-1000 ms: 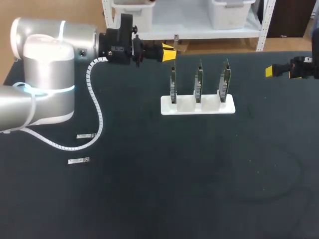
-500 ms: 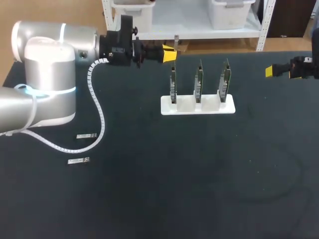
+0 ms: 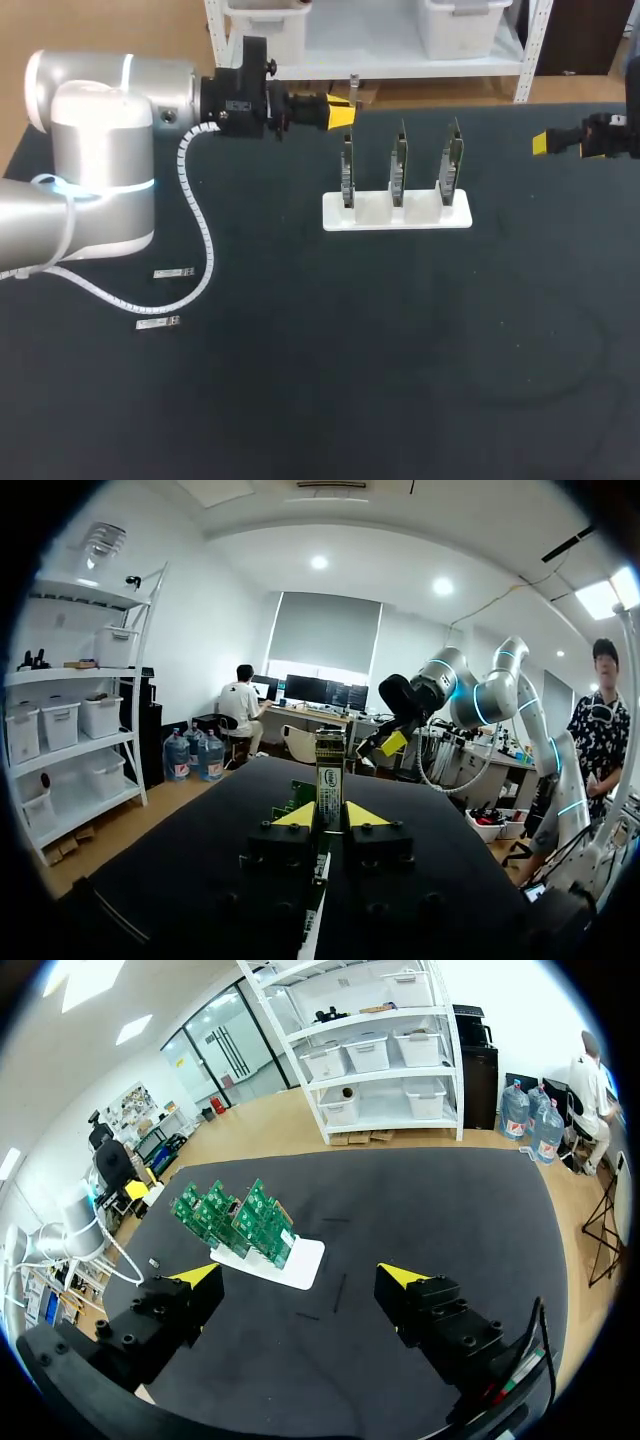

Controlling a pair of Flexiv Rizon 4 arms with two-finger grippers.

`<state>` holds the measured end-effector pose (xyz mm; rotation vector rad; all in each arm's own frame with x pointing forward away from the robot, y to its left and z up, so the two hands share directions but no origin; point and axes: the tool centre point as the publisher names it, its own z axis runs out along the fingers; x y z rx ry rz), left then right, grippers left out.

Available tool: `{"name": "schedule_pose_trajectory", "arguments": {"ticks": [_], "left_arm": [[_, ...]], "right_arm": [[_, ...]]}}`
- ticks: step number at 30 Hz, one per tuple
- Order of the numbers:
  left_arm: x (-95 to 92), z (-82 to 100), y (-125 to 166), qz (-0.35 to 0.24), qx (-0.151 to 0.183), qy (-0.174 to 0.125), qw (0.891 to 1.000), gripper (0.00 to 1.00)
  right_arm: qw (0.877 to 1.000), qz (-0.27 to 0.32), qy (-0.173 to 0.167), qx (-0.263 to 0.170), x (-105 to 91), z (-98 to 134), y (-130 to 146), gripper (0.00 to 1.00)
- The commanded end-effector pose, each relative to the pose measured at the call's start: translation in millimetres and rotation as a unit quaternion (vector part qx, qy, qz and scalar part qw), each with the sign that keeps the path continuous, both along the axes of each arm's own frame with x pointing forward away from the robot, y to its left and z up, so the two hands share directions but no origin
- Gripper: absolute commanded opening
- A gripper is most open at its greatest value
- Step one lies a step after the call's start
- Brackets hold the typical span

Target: Pick up the optical module with the left hand, and insert it into the network port with the right hand.

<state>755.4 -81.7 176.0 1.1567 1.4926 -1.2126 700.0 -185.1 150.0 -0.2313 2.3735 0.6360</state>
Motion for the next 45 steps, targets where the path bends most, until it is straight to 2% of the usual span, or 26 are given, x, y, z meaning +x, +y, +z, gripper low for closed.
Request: {"name": "schedule_pose_trajectory", "arguments": {"ticks": [1,30,31,37,41,45], "left_arm": [[-2.3,-1.9,1,0.001,-0.002,0.001,1.000,0.00],[-2.9,-6.7,6,0.002,0.000,0.004,1.000,0.00],[-2.9,-6.7,6,0.002,0.000,0.004,1.000,0.00],[-2.9,-6.7,6,0.002,0.000,0.004,1.000,0.00],[-2.9,-6.7,6,0.002,0.000,0.004,1.000,0.00],[-2.9,-6.7,6,0.002,0.000,0.004,1.000,0.00]], "right_arm": [[1.000,0.000,0.000,0.000,0.0,0,0,1.00],[1.000,0.000,0.000,0.000,0.0,0,0,1.00],[1.000,0.011,-0.003,-0.011,3.1,3,-3,1.00],[0.990,0.135,-0.028,-0.013,29.4,22,3,1.00],[0.981,0.188,-0.037,-0.007,48.6,28,24,1.00],[0.976,0.213,-0.053,0.009,59.5,33,46,1.00]]}}
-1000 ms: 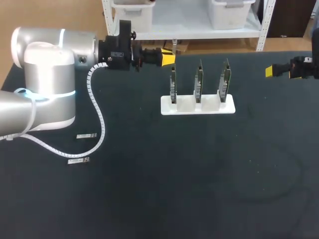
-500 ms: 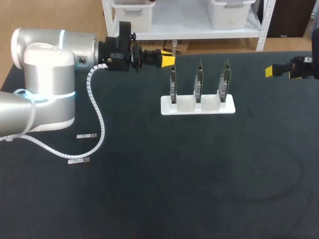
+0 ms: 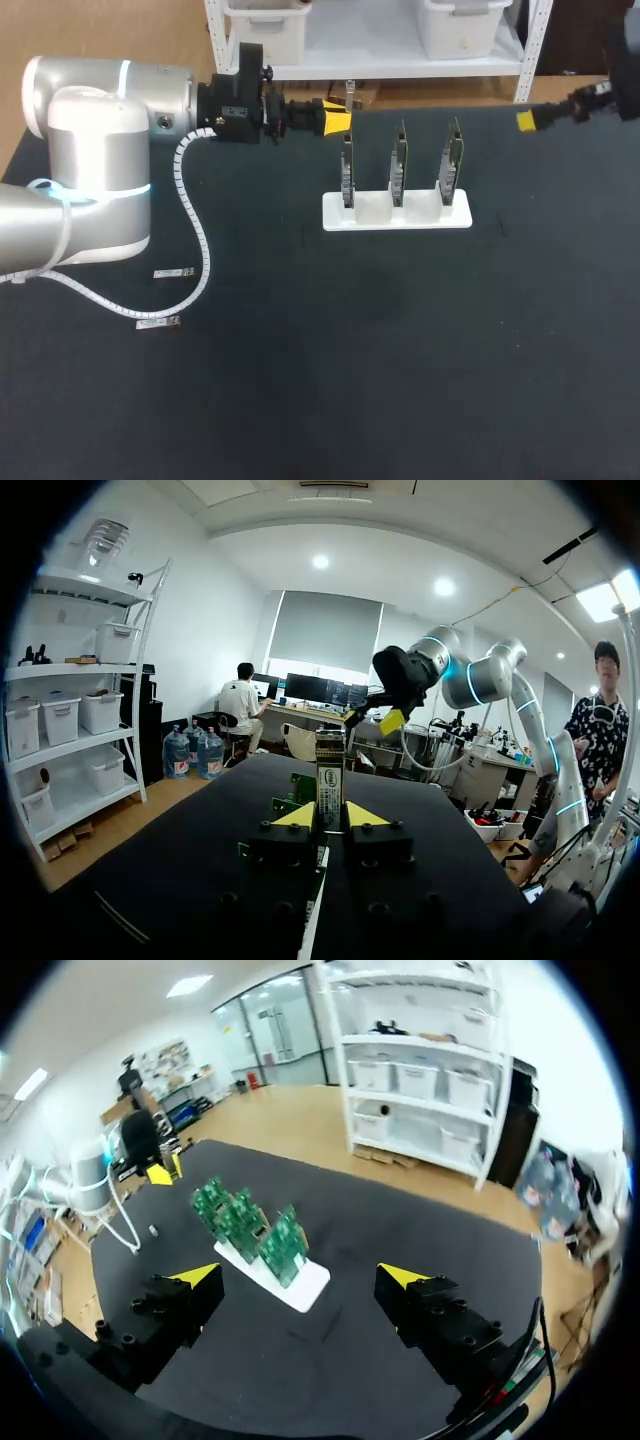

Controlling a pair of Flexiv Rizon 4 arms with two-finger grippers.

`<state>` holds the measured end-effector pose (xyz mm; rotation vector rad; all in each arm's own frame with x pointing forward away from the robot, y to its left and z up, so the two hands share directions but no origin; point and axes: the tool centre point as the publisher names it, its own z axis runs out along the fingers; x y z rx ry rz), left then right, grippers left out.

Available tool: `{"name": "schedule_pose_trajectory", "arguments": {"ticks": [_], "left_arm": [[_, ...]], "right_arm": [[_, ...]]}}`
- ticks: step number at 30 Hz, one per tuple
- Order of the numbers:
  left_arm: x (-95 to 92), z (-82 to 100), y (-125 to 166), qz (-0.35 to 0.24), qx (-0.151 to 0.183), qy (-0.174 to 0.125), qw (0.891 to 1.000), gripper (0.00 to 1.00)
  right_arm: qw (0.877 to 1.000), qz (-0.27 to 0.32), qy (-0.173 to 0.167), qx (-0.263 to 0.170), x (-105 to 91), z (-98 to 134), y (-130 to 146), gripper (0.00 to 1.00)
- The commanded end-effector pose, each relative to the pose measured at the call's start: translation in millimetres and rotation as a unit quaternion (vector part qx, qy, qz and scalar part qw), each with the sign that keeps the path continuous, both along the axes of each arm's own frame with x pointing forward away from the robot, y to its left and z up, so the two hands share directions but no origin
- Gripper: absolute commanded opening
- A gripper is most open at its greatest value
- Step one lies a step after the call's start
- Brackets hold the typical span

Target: Pick up the optical module with the left hand, and insert it into the network port with the right hand.

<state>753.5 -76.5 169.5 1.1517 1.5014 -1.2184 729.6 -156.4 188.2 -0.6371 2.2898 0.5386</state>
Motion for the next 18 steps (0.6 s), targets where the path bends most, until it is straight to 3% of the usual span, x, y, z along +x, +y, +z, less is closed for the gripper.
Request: {"name": "schedule_pose_trajectory", "arguments": {"ticks": [1,18], "left_arm": [[-1.0,-0.2,0.6,0.001,0.000,-0.001,1.000,0.00],[-1.0,-0.2,0.6,0.001,0.000,-0.001,1.000,0.00]], "right_arm": [[0.993,0.089,0.024,0.079,31.3,-4.5,19.4,1.00],[0.993,0.089,0.024,0.079,31.3,-4.5,19.4,1.00]]}}
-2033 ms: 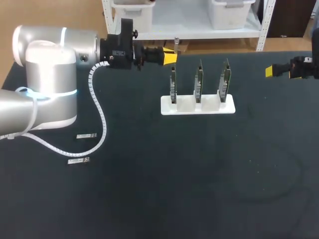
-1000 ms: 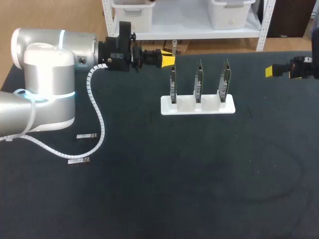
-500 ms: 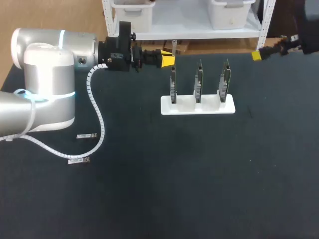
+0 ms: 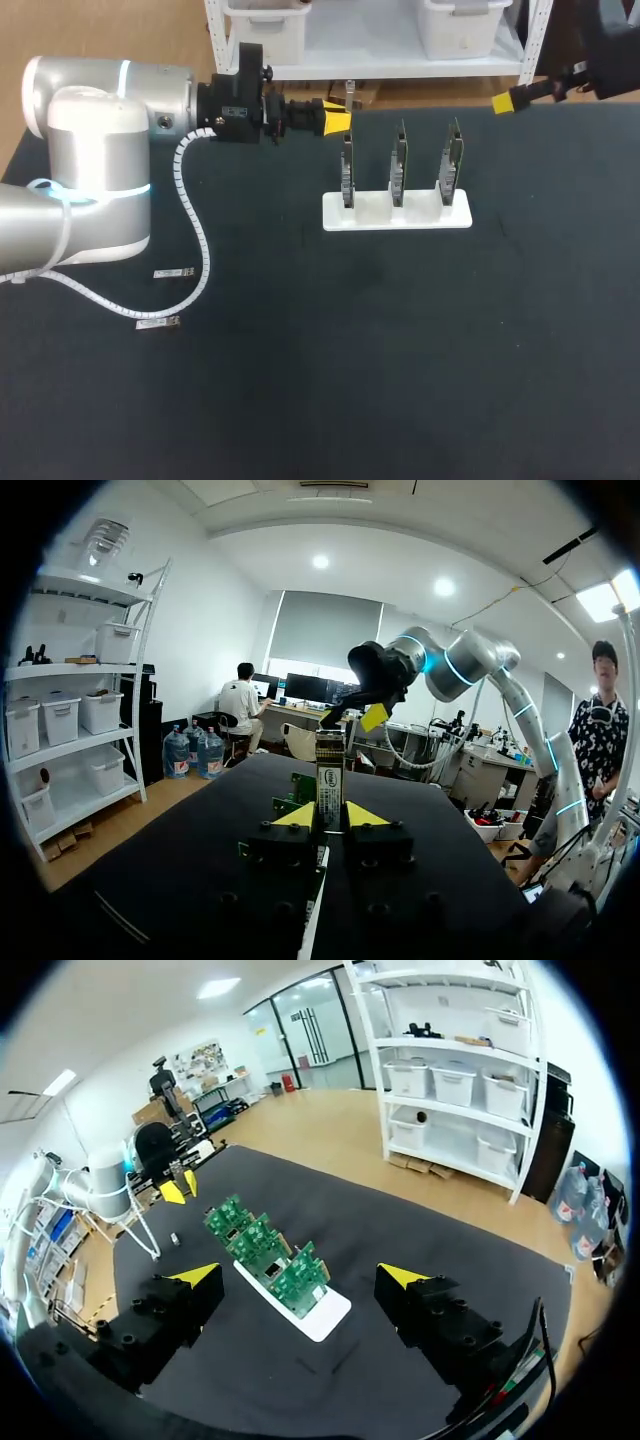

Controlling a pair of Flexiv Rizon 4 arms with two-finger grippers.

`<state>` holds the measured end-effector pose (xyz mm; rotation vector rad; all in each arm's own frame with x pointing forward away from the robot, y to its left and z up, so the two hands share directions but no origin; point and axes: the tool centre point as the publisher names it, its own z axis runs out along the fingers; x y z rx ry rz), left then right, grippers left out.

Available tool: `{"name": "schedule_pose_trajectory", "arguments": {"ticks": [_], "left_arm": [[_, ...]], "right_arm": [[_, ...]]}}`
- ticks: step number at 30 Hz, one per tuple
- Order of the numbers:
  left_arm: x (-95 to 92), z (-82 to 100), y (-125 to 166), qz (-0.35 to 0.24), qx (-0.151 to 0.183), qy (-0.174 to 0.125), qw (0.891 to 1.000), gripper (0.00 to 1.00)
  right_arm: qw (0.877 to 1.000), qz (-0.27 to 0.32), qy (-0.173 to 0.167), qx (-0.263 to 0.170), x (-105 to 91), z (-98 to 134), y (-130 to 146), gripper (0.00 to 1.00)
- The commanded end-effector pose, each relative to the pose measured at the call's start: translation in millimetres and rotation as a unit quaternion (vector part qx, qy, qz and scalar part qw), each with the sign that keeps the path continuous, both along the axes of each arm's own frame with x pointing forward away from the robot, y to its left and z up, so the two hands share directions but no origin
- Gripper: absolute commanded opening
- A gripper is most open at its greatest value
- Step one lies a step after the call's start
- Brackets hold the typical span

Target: Pick up the optical module with the left hand, and insert it into the network port with the right hand.

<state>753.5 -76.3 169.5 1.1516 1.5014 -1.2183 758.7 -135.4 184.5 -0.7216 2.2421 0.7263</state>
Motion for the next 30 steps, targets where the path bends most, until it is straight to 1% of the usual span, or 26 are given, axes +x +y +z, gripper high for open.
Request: {"name": "schedule_pose_trajectory", "arguments": {"ticks": [1,3,6,9,10,13,16,20,24,30], "left_arm": [[-1.0,-0.2,0,0.001,0.000,-0.001,1.000,0.00],[-1.0,-0.2,0,0.001,0.000,-0.001,1.000,0.00],[-1.0,-0.2,0,0.001,0.000,-0.001,1.000,0.00],[-1.0,-0.2,0,0.001,0.000,-0.001,1.000,0.00],[-1.0,-0.2,0,0.001,0.000,-0.001,1.000,0.00],[-1.0,-0.2,0,0.001,0.000,-0.001,1.000,0.00],[-1.0,-0.2,0,0.001,0.000,-0.001,1.000,0.00],[-1.0,-0.2,0,0.001,0.000,-0.001,1.000,0.00],[-1.0,-0.2,0,0.001,0.000,-0.001,1.000,0.00],[-1.0,-0.2,0,0.001,0.000,-0.001,1.000,0.00]], "right_arm": [[0.999,0.029,0.010,0.026,2.2,-1,-2,1.00],[0.999,0.029,0.010,0.026,2.2,-1,-2,1.00],[0.996,0.083,-0.001,0.012,16.4,5,11,1.00],[0.991,0.133,-0.014,0.017,30.0,10,28,1.00],[0.988,0.152,-0.021,0.023,33.9,11,33,1.00],[0.979,0.202,-0.027,0.021,43.9,13,50,1.00],[0.972,0.233,-0.032,0.024,49.6,15,64,1.00],[0.962,0.264,-0.029,0.057,52.0,13,81,1.00],[0.952,0.296,-0.029,0.069,49.9,12,97,1.00],[0.945,0.316,-0.028,0.078,43.1,12,114,1.00]]}}
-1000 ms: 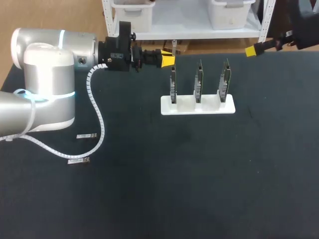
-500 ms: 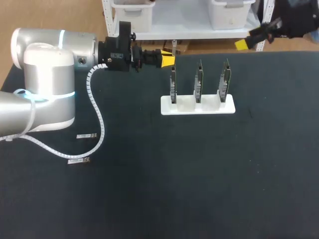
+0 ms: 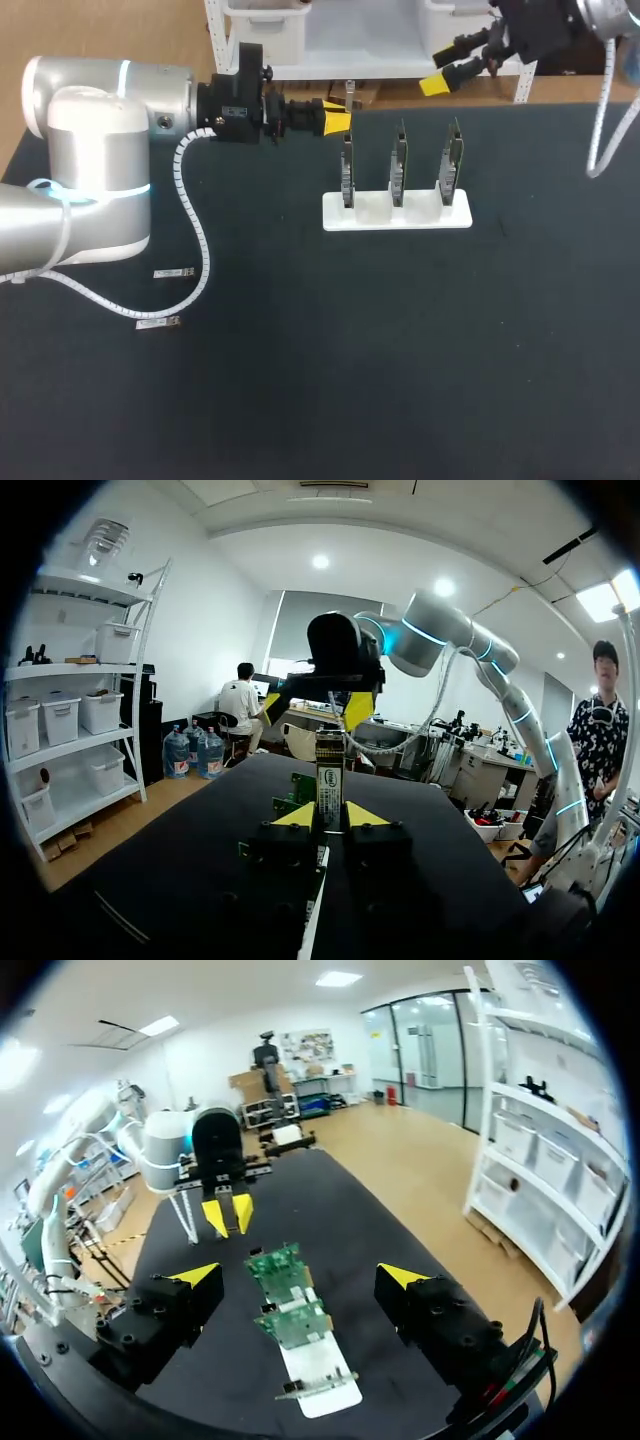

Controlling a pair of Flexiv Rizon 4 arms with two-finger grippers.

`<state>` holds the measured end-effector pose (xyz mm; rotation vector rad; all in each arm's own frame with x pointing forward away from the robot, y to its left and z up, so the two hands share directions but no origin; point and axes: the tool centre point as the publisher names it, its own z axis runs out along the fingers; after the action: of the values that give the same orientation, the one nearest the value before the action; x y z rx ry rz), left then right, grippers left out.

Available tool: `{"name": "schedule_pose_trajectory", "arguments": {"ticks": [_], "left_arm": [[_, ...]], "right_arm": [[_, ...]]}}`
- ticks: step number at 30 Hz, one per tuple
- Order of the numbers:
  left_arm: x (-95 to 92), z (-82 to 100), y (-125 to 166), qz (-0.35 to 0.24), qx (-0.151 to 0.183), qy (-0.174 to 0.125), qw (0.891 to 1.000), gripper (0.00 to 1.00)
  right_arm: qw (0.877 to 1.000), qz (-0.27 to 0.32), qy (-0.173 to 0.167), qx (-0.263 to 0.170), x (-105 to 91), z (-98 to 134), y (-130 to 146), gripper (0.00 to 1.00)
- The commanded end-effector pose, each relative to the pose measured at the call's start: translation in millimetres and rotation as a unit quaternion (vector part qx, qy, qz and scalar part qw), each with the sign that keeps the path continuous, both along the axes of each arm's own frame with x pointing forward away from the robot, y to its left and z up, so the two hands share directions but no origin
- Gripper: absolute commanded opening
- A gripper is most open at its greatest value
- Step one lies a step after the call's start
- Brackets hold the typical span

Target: Pick up the optical module with the left hand, and insert it into the network port with the right hand.

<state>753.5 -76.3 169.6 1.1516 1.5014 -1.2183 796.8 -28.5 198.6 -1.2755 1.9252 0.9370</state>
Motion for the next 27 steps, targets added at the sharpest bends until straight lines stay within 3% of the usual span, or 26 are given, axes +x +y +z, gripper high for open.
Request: {"name": "schedule_pose_trajectory", "arguments": {"ticks": [1,8,16,27], "left_arm": [[-1.0,-0.2,0,0.001,0.000,-0.001,1.000,0.00],[-1.0,-0.2,0,0.001,0.000,-0.001,1.000,0.00],[-1.0,-0.2,0,0.001,0.000,-0.001,1.000,0.00],[-1.0,-0.2,0,0.001,0.000,-0.001,1.000,0.00]], "right_arm": [[0.995,0.087,0.047,0.035,2.9,-2,11,1.00],[0.991,0.125,0.046,0.029,-9.2,-3,28,1.00],[0.989,0.143,0.019,-0.035,-16.8,-7,37,1.00],[0.987,0.153,0.006,-0.044,-15.0,-7,50,1.00]]}}
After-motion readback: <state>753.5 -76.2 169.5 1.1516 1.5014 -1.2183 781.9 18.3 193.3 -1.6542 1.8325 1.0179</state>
